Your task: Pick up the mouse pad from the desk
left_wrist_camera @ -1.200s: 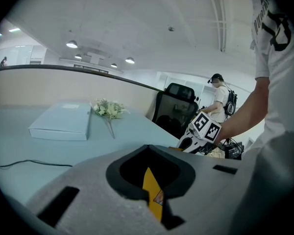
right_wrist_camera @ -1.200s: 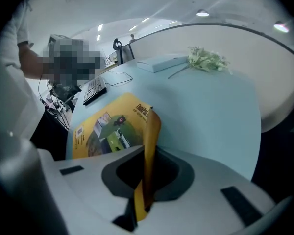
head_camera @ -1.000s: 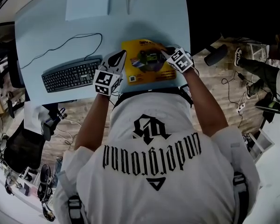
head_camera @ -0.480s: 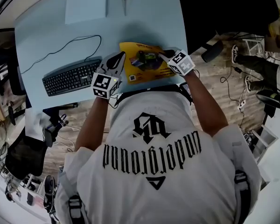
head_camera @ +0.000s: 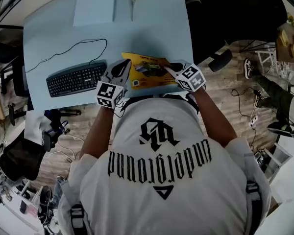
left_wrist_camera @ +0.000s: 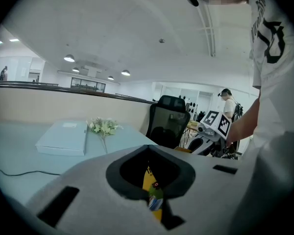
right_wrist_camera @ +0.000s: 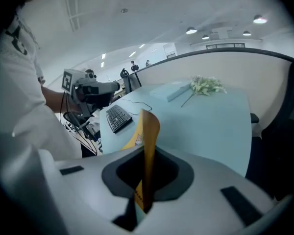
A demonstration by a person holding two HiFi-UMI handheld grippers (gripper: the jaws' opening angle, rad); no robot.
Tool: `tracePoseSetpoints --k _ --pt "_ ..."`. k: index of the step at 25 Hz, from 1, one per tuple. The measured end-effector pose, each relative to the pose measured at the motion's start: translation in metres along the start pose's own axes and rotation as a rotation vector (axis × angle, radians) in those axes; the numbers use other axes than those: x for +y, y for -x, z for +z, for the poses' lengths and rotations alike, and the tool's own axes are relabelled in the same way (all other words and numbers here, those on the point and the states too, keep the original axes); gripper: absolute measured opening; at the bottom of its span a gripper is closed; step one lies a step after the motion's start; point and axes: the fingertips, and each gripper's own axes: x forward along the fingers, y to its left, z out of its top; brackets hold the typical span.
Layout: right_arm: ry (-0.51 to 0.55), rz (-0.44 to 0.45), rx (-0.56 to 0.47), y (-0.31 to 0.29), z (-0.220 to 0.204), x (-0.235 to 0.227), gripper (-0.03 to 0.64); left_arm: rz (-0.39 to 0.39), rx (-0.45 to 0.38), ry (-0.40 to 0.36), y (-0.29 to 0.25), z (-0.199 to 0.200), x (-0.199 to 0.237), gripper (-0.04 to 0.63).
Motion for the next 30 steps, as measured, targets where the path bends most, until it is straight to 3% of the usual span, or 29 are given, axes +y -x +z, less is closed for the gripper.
tracePoseSetpoints --k 16,23,30 --pt "0.037 0.089 -0.221 0.105 0.003 0.055 0.025 0.126 -0.099 -0.036 0.039 0.025 -0.098 0.008" --pt "0.073 0.075 -0.301 0.154 -0.019 0.08 0.025 0.159 -0.149 -0.003 0.066 0.023 -0.156 0.008" --pt "0.09 0.054 -0.396 0.2 -0.033 0.101 0.023 0.203 -0.167 -0.033 0.098 0.021 -0.203 0.008"
